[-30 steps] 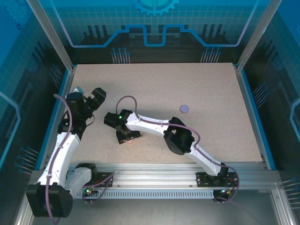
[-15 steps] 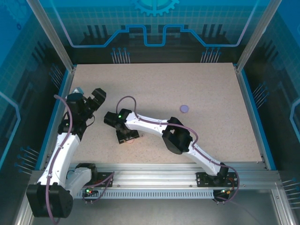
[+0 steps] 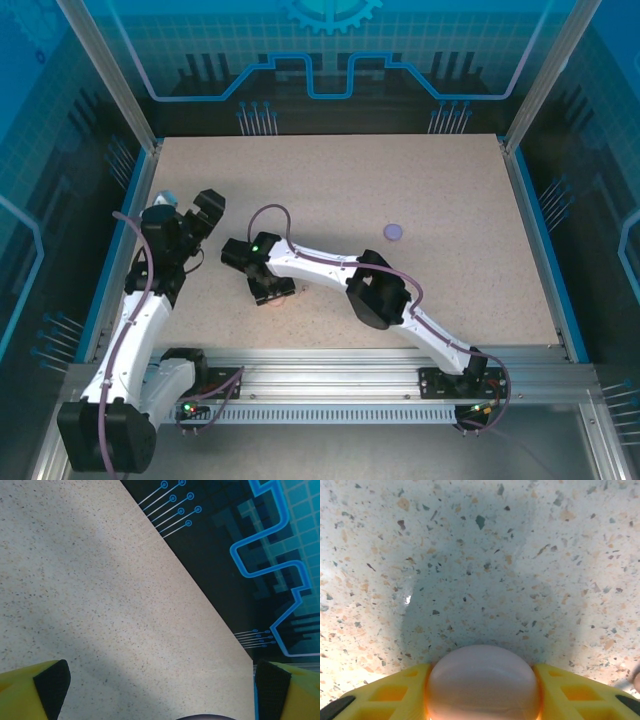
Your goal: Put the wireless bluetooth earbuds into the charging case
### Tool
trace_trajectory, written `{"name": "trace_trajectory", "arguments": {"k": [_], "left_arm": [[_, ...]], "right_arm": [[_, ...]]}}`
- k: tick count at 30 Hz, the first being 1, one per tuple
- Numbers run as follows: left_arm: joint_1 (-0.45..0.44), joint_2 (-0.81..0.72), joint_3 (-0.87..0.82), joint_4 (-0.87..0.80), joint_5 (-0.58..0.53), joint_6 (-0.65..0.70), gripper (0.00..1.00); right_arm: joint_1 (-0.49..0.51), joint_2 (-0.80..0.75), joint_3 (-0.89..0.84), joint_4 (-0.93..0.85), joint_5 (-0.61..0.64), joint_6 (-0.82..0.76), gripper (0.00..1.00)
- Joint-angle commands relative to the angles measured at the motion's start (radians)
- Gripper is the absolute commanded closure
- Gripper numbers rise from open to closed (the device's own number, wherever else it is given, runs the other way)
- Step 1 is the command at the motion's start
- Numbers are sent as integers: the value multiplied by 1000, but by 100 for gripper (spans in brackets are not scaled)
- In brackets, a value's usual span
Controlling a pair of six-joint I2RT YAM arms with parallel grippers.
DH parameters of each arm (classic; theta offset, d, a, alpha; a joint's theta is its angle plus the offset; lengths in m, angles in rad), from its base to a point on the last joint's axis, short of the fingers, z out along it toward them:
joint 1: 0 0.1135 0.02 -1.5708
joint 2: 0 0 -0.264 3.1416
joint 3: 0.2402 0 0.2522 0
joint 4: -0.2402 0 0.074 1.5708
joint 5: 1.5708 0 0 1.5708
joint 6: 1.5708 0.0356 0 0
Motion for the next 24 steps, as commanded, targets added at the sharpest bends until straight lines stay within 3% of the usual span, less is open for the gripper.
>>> {"name": "trace_trajectory", "arguments": {"k": [1, 11, 18, 24], "left_arm": [[10, -21, -15, 44, 36, -43, 1], [4, -44, -24, 38, 57, -56, 1], [-100, -9, -52, 46, 48, -8, 1], [-186, 56, -156, 277, 110, -4, 1]], "right_arm": [[-16, -66, -15, 4, 37, 9, 55], [-144, -164, -43, 57, 35, -28, 55], [-280, -246, -122, 132, -7, -35, 55], [-390, -288, -217, 211, -63, 33, 55]]}}
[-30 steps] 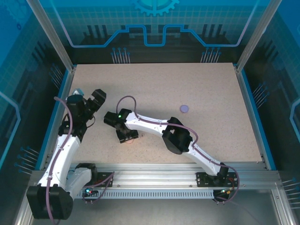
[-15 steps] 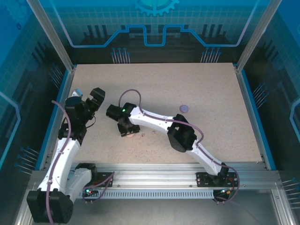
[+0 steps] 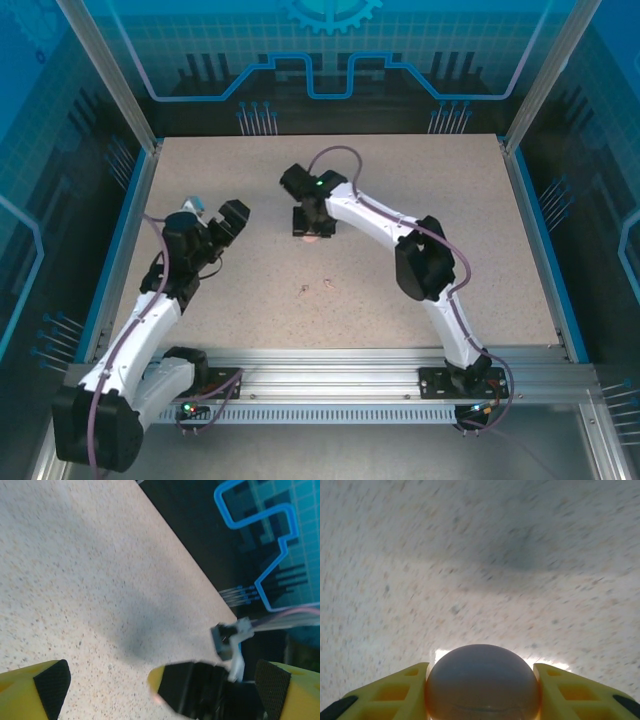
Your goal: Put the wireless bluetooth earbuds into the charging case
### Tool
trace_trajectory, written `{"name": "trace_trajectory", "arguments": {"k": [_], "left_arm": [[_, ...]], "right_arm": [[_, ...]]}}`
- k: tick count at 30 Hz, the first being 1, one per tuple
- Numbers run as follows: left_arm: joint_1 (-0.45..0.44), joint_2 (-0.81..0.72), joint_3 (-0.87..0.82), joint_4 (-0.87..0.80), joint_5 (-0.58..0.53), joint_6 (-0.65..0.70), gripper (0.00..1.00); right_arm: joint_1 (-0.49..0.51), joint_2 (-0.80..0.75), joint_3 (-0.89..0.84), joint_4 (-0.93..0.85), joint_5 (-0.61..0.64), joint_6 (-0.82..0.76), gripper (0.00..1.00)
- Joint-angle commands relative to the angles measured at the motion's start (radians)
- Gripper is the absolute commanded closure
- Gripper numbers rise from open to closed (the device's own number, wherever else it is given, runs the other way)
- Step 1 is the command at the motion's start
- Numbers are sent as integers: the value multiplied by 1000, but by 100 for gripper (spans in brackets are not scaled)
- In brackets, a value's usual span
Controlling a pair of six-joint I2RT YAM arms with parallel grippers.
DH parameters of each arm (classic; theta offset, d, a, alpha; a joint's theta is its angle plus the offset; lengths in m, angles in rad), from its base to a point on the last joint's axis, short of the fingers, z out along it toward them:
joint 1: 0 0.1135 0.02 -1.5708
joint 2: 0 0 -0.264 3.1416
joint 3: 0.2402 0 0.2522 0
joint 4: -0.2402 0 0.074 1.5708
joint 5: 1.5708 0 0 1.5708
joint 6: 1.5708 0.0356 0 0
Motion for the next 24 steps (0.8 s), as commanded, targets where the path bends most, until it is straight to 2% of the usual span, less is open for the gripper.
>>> {"name": "trace_trajectory", "arguments": {"k": [1, 13, 18, 24], "left_arm": [[-42, 34, -60, 181, 45, 23, 1], [-174, 317, -55, 534, 193, 121, 1], [-202, 408, -53, 652, 208, 141, 1], [-230, 503, -48, 750, 201, 180, 1]], "right_arm": [[-44, -48, -51, 58, -52, 60, 55], [-155, -68, -103, 181, -186, 265, 55], [-176, -92, -145, 253, -255, 375, 55], [-177, -133, -235, 356, -283, 511, 55]]}}
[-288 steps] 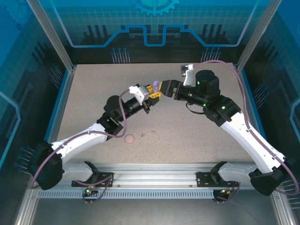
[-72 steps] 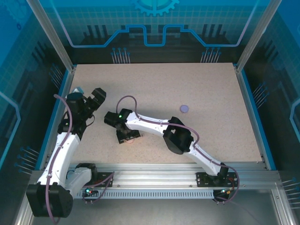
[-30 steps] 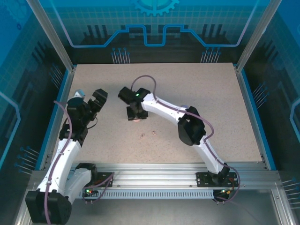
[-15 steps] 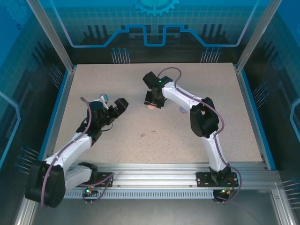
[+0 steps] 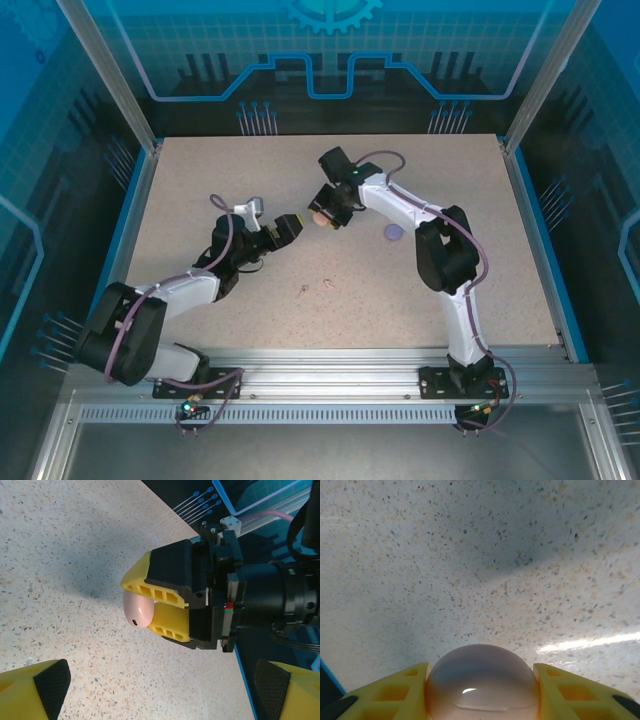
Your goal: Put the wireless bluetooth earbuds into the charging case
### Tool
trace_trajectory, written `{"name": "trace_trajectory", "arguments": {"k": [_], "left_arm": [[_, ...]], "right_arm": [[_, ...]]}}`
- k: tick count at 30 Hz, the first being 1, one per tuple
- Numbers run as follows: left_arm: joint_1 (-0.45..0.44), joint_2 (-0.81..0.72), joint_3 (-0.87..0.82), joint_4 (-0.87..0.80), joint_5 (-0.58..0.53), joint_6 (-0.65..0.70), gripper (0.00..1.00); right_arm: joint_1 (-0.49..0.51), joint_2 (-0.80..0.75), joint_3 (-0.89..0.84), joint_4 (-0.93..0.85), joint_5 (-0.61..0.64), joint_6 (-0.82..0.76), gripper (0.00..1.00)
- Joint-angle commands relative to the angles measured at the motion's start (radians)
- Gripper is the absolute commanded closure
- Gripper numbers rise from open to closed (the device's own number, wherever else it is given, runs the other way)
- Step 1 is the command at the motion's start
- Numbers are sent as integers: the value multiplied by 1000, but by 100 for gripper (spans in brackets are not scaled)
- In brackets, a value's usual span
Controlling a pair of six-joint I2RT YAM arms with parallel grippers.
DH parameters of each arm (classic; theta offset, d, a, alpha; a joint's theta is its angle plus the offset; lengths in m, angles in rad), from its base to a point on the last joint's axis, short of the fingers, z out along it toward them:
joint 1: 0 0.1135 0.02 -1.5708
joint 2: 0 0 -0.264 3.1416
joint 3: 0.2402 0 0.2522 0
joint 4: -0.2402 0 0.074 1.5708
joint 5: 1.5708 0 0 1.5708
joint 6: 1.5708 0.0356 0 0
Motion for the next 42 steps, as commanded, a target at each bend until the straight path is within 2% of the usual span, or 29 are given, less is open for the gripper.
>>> {"name": "trace_trajectory", "arguments": {"k": [1, 11, 15, 23, 32, 42], "left_arm": [[-20, 47, 26, 122, 19, 64, 1], [-38, 212, 79, 238, 41, 83, 3], [-46, 253, 100, 248, 52, 91, 10], [-47, 285, 109, 279, 40, 94, 32], [-47, 309, 108, 303, 22, 94, 44], [-48, 334, 97, 346, 0, 84, 51]], "right_arm": [[-7, -54, -40, 77, -37, 120, 55], [8, -99, -77, 113, -36, 164, 55], [14, -117, -98, 134, -43, 173, 55], [31, -142, -128, 157, -48, 181, 55], [52, -155, -149, 177, -49, 190, 55], [63, -161, -154, 183, -47, 191, 55]]}}
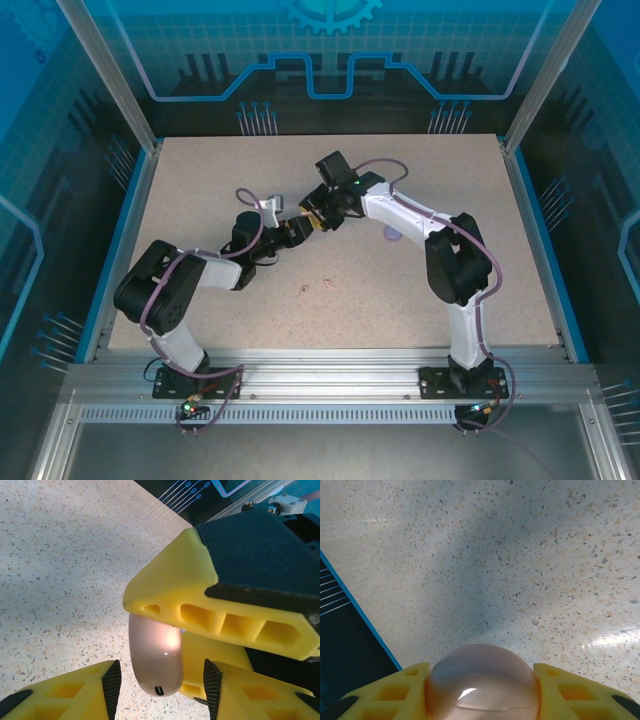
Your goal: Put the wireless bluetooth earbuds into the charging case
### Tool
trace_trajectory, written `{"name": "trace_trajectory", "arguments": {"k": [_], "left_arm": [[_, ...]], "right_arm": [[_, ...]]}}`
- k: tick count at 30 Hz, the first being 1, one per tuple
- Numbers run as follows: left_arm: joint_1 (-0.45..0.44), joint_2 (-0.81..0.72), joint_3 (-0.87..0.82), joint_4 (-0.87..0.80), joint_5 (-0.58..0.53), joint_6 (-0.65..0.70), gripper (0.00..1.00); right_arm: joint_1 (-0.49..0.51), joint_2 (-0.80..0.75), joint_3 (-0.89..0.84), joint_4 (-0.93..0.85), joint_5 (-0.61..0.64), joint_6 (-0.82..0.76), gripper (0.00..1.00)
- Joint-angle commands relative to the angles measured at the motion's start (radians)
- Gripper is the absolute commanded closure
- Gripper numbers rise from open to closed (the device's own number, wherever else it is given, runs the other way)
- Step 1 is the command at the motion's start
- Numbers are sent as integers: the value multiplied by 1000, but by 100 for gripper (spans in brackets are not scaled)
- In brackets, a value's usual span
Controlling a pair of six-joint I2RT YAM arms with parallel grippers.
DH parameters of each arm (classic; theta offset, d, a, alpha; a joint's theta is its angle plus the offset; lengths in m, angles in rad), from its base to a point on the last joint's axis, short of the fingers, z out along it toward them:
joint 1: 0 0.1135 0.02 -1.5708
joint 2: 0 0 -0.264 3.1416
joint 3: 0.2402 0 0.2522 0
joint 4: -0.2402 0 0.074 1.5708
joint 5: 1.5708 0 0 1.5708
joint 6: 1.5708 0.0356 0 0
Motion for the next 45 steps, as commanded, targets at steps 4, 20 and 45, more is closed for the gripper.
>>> {"name": "trace_trajectory", "arguments": {"k": [4, 20, 45], "left_arm": [[-7, 21, 14, 70, -31, 7, 52], [-7, 56, 24, 113, -60, -14, 58], [-6, 51, 25, 122, -66, -32, 98]], "right_arm": [[15, -40, -20, 13, -16, 12, 55], [17, -40, -37, 35, -31, 9, 56], [19, -62, -62, 54, -27, 14, 55]]}}
